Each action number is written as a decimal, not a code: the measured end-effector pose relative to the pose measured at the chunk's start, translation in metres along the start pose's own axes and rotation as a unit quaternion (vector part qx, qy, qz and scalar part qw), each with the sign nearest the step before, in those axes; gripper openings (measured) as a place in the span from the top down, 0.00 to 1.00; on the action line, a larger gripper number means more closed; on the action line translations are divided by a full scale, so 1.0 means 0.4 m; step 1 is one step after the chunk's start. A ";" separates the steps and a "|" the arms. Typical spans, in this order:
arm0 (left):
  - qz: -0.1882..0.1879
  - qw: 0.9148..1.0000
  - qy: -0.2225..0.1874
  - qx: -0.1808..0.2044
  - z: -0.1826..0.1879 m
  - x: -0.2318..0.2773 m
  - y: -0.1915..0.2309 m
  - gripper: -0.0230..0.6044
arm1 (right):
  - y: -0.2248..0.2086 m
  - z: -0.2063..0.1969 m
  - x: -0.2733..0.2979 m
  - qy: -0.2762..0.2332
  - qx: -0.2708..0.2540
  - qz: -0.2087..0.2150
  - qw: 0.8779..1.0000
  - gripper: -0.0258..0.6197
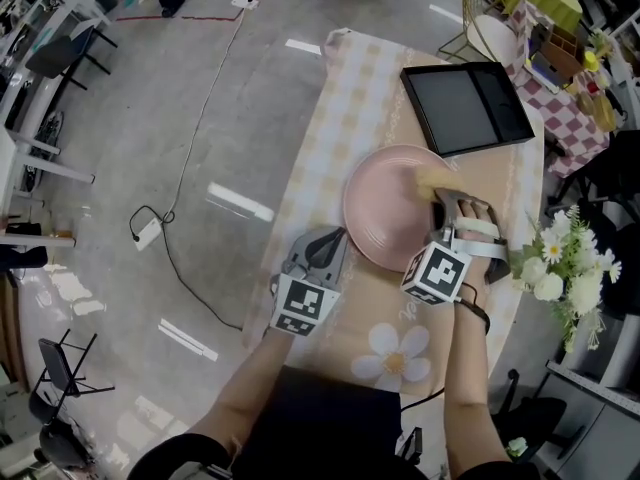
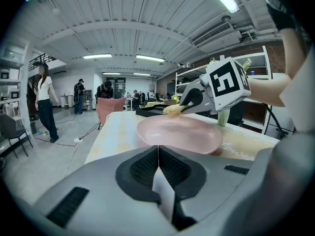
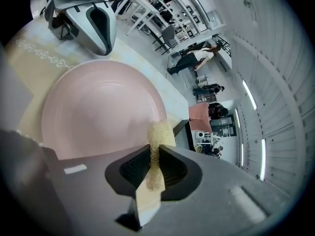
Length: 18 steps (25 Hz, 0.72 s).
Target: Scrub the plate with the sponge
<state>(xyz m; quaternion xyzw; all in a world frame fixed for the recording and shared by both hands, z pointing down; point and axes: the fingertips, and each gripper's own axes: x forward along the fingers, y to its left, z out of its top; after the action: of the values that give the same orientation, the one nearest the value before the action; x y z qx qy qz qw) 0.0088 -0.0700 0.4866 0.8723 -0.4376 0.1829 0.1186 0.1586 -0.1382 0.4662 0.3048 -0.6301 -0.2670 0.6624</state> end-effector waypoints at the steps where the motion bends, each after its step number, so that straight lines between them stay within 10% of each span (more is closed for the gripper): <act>1: 0.000 1.000 0.000 0.000 0.000 0.000 0.000 0.94 | 0.000 0.001 0.006 -0.002 0.002 0.000 1.000 0.89; 18: 0.001 1.000 0.005 -0.007 0.002 -0.002 0.000 0.94 | 0.010 0.026 0.096 -0.023 0.009 0.002 1.000 0.89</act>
<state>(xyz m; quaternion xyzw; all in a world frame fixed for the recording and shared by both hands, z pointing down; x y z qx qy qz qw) 0.0085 -0.0700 0.4855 0.8700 -0.4396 0.1842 0.1264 0.1506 -0.1645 0.4951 0.3031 -0.6482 -0.2674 0.6454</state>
